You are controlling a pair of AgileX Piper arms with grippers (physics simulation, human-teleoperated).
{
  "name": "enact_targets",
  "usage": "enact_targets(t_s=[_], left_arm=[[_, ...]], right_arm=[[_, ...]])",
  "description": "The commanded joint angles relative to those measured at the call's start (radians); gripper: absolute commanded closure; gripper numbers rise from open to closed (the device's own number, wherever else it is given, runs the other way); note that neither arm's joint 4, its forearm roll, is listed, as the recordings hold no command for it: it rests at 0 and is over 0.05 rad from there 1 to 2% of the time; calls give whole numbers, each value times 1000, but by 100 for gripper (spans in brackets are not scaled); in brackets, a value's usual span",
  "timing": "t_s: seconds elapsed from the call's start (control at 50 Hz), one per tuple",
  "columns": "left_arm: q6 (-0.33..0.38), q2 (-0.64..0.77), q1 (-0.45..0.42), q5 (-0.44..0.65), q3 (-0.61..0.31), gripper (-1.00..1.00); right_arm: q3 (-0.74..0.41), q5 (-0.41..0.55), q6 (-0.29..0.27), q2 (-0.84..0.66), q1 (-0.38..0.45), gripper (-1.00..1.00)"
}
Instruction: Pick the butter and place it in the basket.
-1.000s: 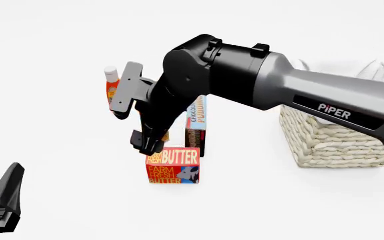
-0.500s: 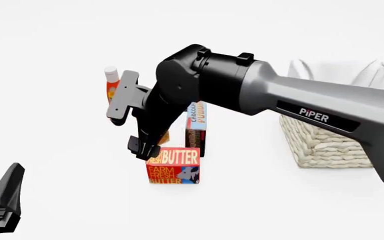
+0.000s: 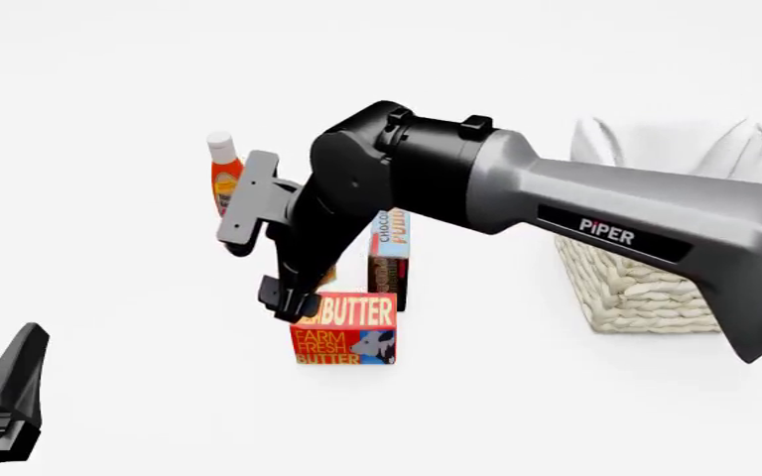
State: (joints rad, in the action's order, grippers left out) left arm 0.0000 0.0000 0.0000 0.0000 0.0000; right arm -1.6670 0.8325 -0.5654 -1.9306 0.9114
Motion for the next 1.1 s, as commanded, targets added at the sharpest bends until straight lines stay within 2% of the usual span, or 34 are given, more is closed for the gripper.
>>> enact_targets(t_s=[0.02, 1.1], left_arm=[[0, 0, 0, 0, 0, -100], [0, 0, 0, 0, 0, -100]], right_arm=[[-1, -2, -6, -6, -9, -100], [-17, -8, -5, -43, -7, -100]])
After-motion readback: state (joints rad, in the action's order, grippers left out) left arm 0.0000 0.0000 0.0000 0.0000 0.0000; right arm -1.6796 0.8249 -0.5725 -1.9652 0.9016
